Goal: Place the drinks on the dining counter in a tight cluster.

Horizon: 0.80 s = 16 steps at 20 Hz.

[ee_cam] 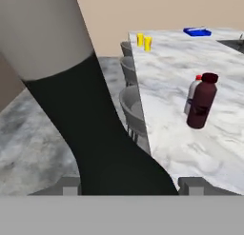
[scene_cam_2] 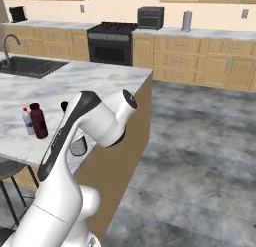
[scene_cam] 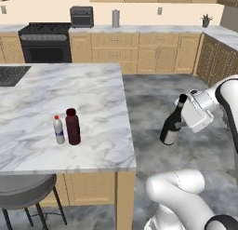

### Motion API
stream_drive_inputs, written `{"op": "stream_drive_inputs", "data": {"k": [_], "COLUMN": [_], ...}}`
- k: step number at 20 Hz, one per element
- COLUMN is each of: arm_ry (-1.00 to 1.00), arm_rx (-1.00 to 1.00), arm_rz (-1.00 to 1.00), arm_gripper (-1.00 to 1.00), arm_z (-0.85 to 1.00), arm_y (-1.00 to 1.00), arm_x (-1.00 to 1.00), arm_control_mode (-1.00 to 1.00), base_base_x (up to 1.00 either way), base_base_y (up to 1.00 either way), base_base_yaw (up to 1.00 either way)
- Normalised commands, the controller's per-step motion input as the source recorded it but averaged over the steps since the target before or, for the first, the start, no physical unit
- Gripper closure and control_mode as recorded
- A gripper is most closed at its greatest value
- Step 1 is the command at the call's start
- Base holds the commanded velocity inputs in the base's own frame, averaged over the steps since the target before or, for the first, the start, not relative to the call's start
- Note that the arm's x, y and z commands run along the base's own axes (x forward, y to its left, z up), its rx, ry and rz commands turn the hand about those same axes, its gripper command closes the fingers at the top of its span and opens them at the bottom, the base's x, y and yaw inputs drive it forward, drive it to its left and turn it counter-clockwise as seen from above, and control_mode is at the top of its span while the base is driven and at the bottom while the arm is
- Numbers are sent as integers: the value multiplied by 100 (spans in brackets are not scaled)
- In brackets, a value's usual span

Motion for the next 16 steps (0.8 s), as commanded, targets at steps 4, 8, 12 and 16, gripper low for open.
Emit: {"op": "stream_drive_inputs", "data": {"k": [4, 8, 12, 16], "arm_ry": [0, 0, 0, 0], "arm_rx": [0, 0, 0, 0], "arm_rz": [0, 0, 0, 0], "arm_gripper": [100, 100, 100, 100], "arm_z": [0, 0, 0, 0], "arm_y": [0, 0, 0, 0], "arm_x": [0, 0, 0, 0], "arm_control_mode": [100, 100, 100, 100], "base_base_x": [0, 0, 1, 0], "base_base_y": [92, 72, 46, 5], "base_base_yaw": [-20, -8, -17, -25]}}
